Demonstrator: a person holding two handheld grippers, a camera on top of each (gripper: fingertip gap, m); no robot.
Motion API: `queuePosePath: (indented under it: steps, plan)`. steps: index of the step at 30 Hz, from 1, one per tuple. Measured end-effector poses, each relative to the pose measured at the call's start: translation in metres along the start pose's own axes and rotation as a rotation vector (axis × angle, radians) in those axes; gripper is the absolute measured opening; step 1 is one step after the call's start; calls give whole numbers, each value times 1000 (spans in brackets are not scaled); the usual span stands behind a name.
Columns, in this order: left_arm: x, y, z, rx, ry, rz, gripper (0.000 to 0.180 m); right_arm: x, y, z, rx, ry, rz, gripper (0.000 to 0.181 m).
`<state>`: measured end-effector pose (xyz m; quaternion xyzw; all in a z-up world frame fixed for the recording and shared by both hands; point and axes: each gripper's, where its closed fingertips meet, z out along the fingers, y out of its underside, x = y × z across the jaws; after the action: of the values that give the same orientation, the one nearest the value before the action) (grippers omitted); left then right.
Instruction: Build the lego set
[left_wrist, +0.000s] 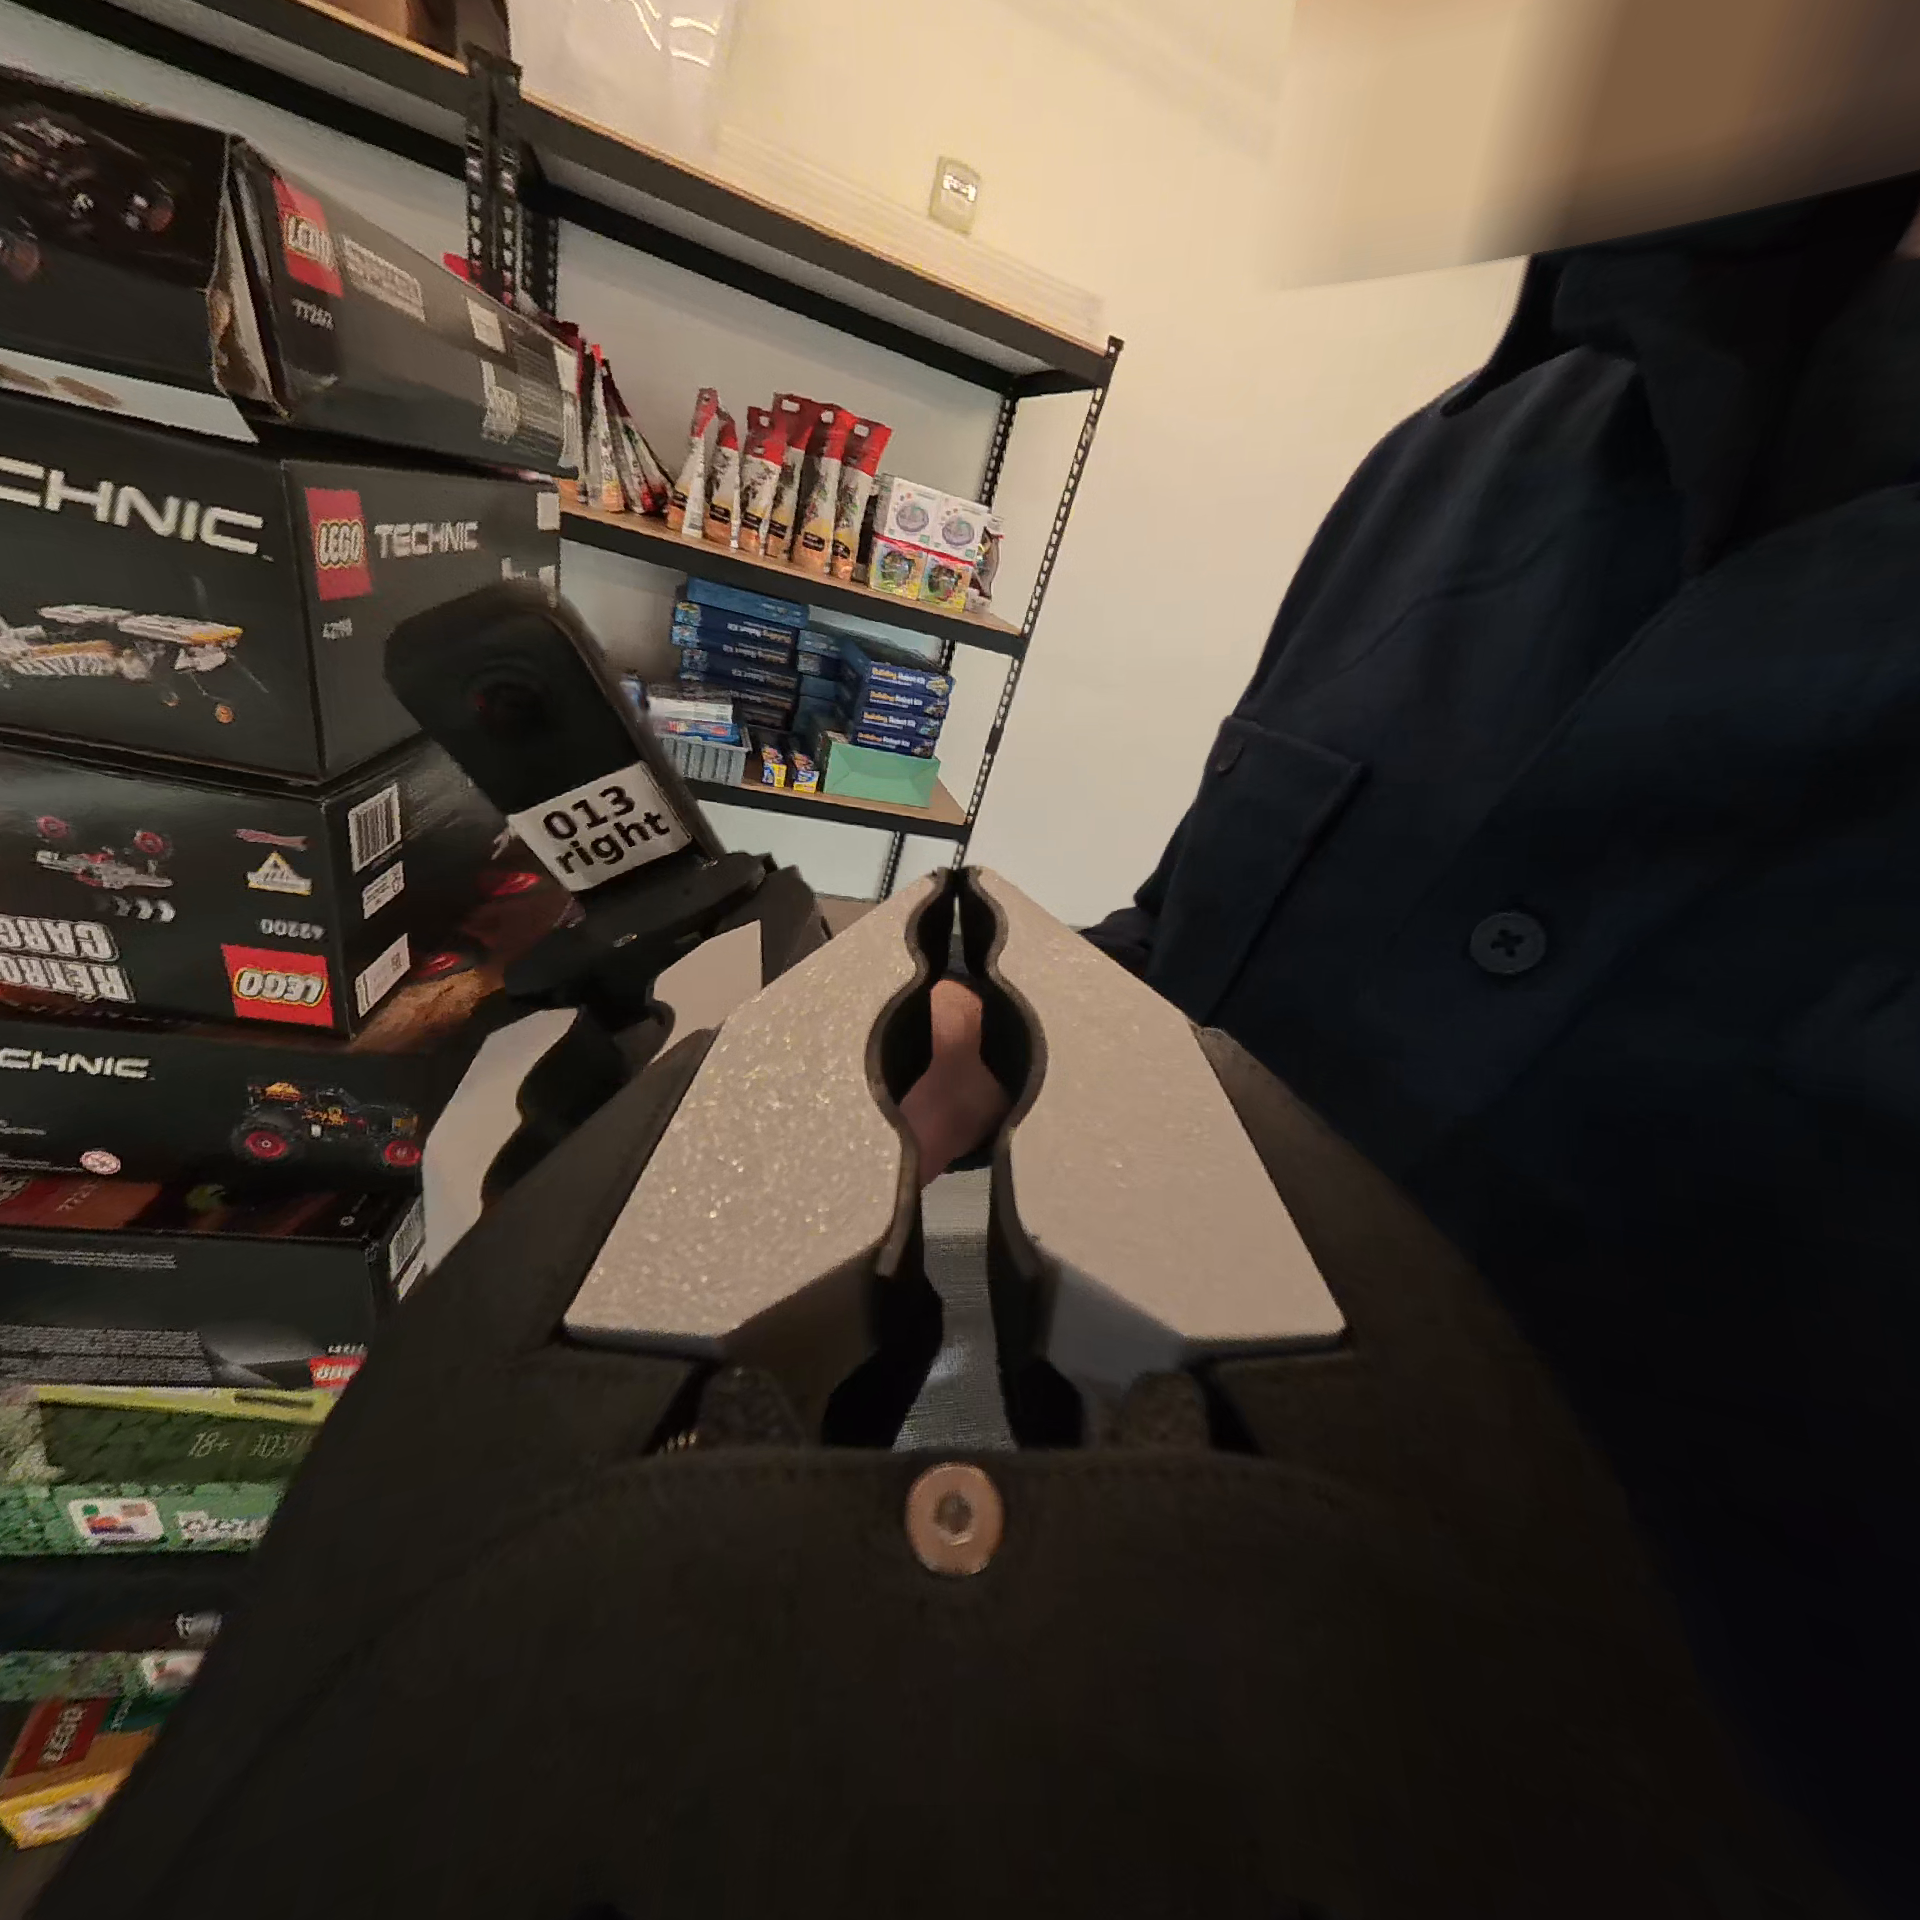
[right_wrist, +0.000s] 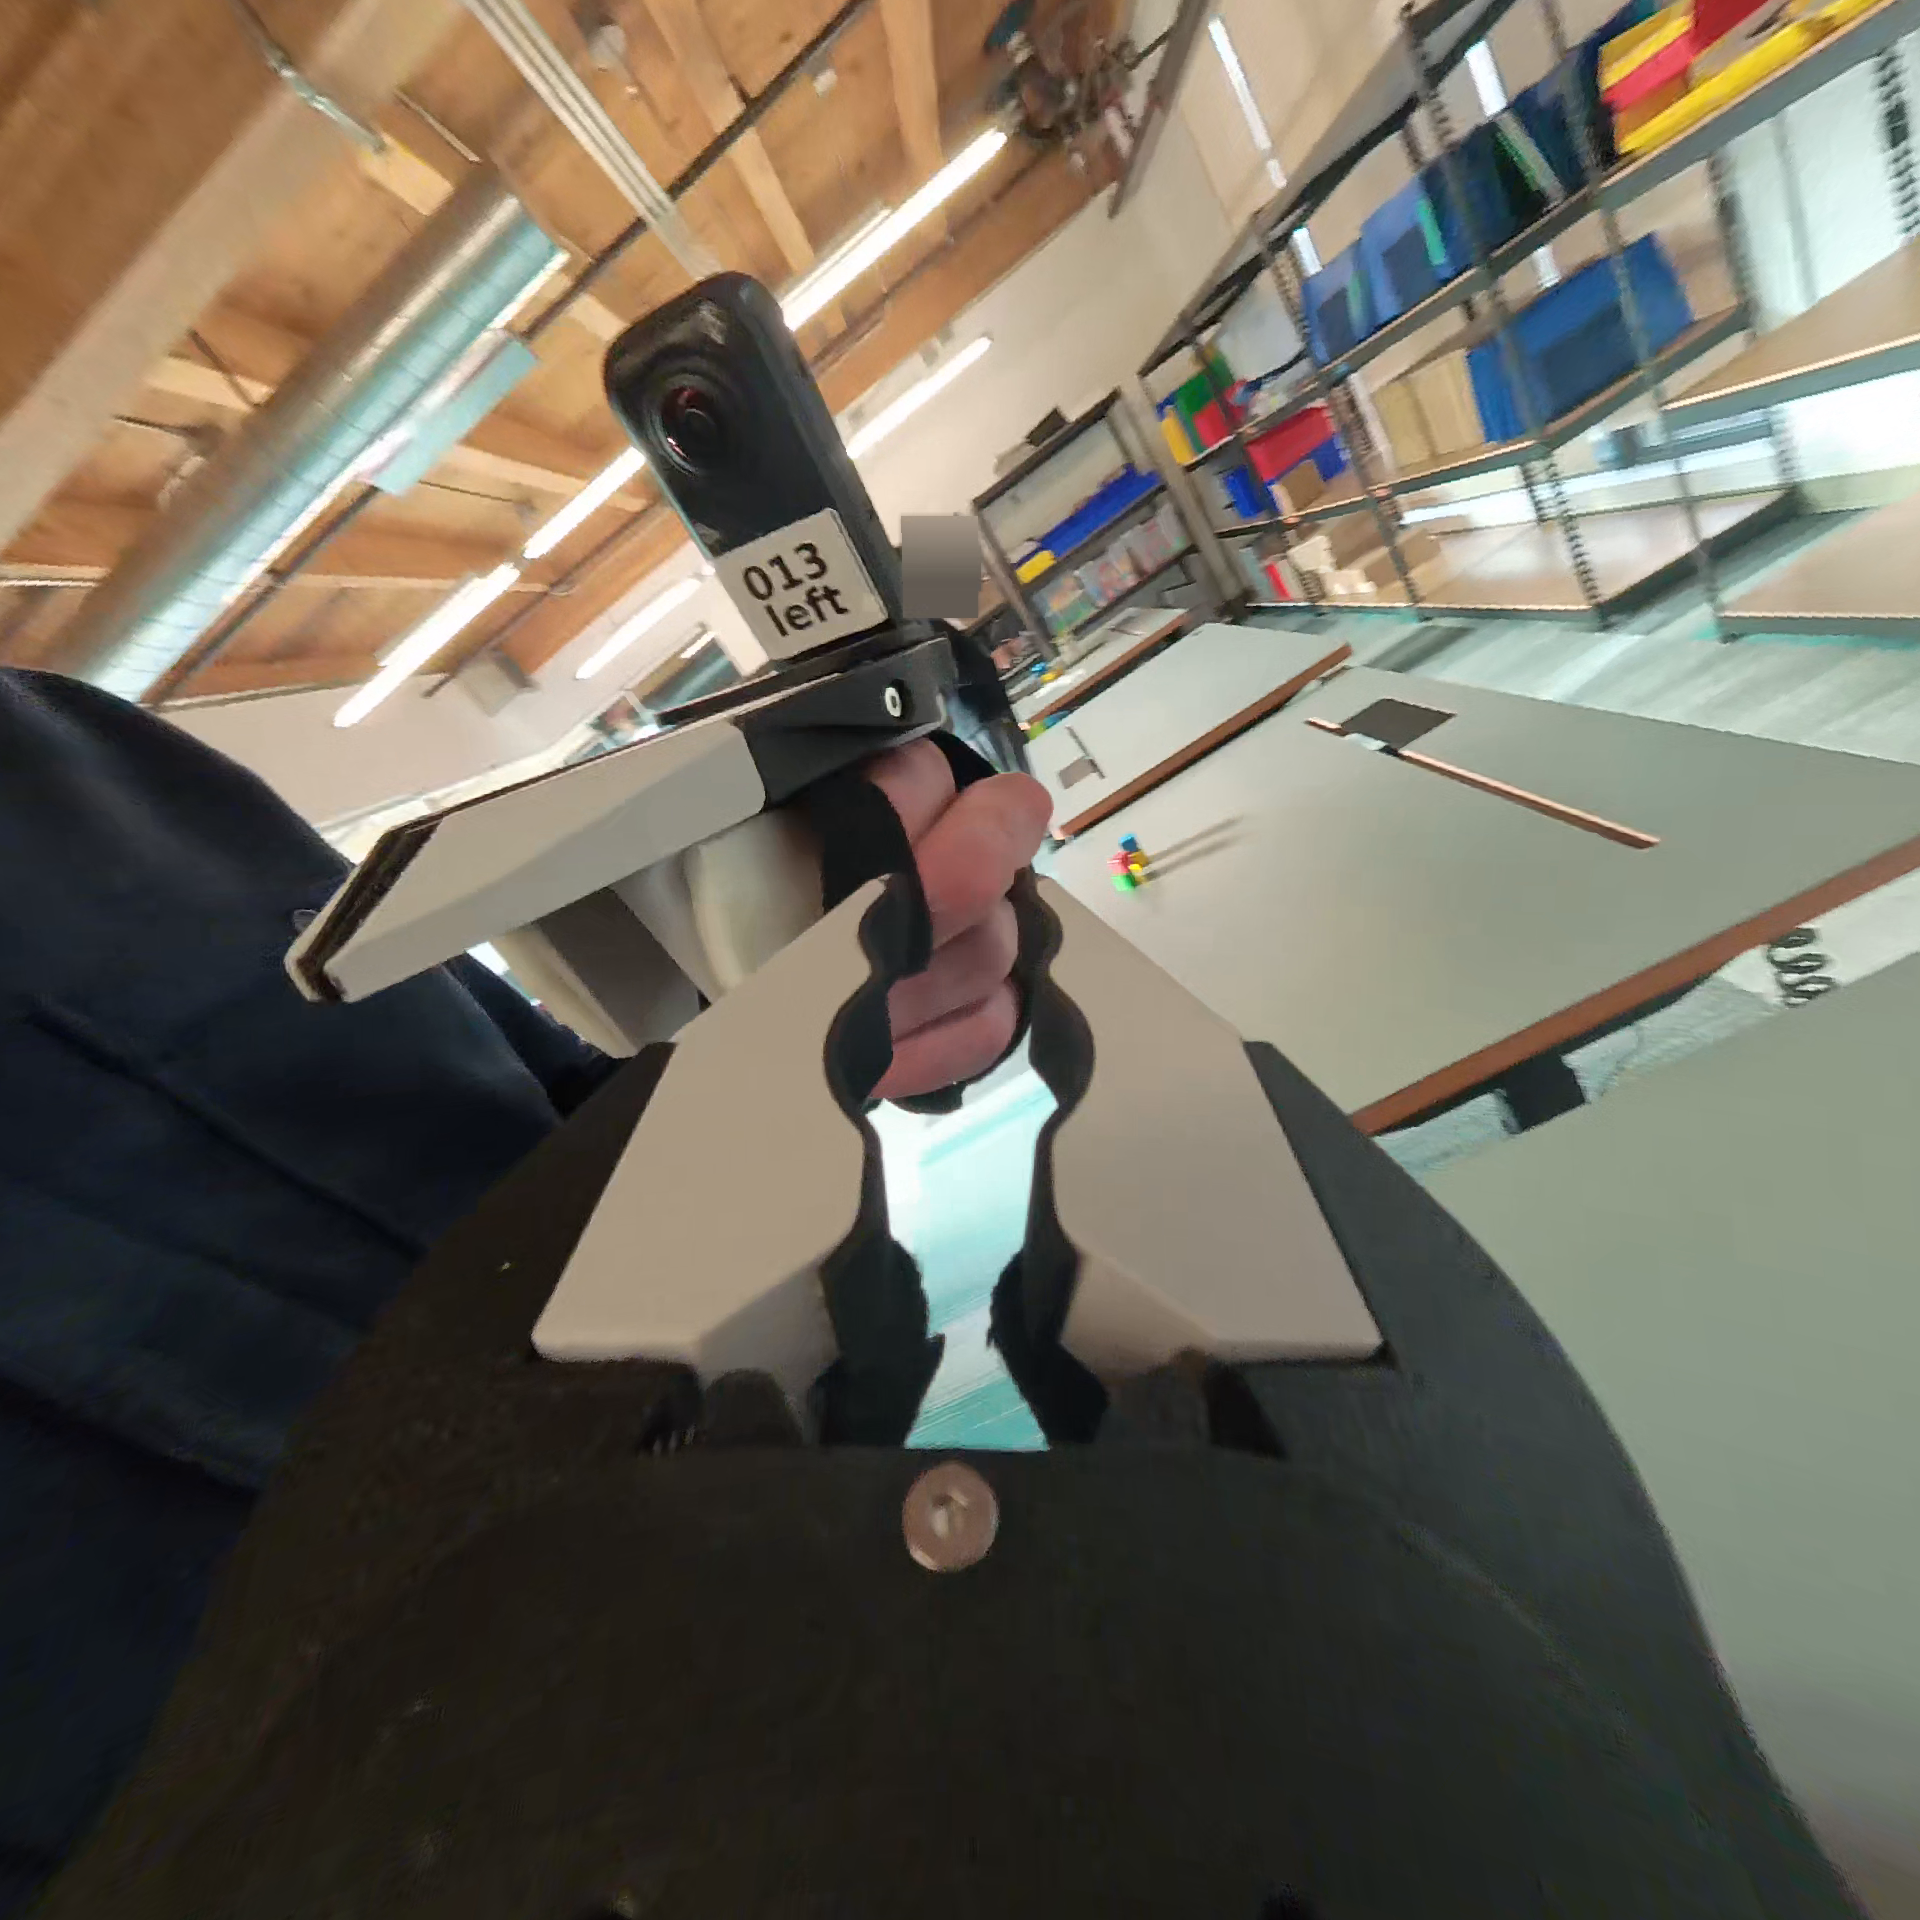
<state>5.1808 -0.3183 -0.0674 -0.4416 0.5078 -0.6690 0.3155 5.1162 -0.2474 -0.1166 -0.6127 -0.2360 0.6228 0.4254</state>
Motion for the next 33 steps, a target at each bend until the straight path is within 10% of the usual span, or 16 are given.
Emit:
queuePosePath:
  steps: [33]
  plan:
    - [47,-1,-106,-20,320,39,25,10,17,89,-38,514,-69,3]
